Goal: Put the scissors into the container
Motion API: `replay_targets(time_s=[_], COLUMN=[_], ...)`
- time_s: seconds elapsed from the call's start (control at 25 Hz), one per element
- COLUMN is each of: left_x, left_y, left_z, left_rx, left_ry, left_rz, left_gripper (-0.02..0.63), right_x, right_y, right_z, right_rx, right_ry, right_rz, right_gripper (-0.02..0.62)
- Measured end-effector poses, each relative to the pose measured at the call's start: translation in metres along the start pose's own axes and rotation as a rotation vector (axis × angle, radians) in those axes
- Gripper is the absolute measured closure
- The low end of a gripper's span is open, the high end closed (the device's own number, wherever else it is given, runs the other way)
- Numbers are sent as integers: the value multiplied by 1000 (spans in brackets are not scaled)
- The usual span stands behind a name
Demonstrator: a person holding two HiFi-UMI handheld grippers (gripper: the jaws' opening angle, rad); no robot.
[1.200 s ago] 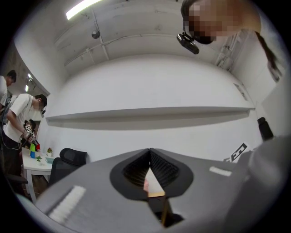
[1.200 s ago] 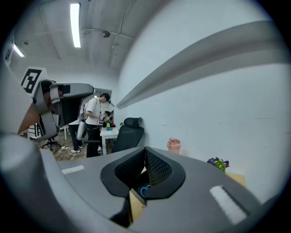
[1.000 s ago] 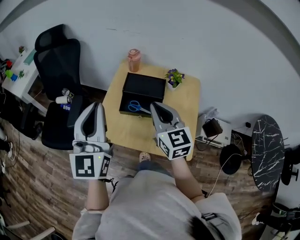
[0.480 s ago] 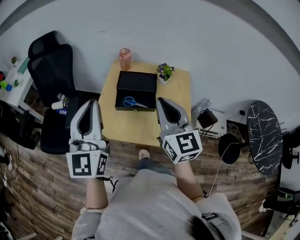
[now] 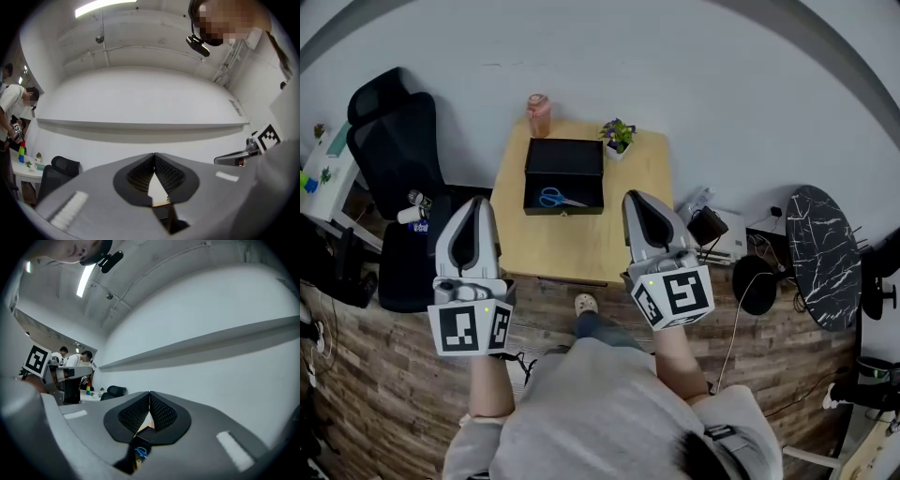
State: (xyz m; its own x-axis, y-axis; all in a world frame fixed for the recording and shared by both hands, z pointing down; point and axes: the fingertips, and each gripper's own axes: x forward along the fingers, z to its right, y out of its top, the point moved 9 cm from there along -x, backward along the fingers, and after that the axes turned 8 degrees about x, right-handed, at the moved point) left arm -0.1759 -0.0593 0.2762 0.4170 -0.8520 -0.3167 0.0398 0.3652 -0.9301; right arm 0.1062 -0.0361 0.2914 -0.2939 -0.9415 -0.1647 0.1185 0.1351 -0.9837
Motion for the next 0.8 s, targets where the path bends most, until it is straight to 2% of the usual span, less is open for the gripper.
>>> replay_targets(time_s=[0.8], left_x=[-25], left_y=[4], left_z=[-13], left_rx=[-10], left_ry=[23], left_rz=[2], left_gripper=[548], right_x=[-6], right_y=[7], right_z=[-23], right_rx=[0], right_ry=[8], right_rz=[20], right_gripper=[591])
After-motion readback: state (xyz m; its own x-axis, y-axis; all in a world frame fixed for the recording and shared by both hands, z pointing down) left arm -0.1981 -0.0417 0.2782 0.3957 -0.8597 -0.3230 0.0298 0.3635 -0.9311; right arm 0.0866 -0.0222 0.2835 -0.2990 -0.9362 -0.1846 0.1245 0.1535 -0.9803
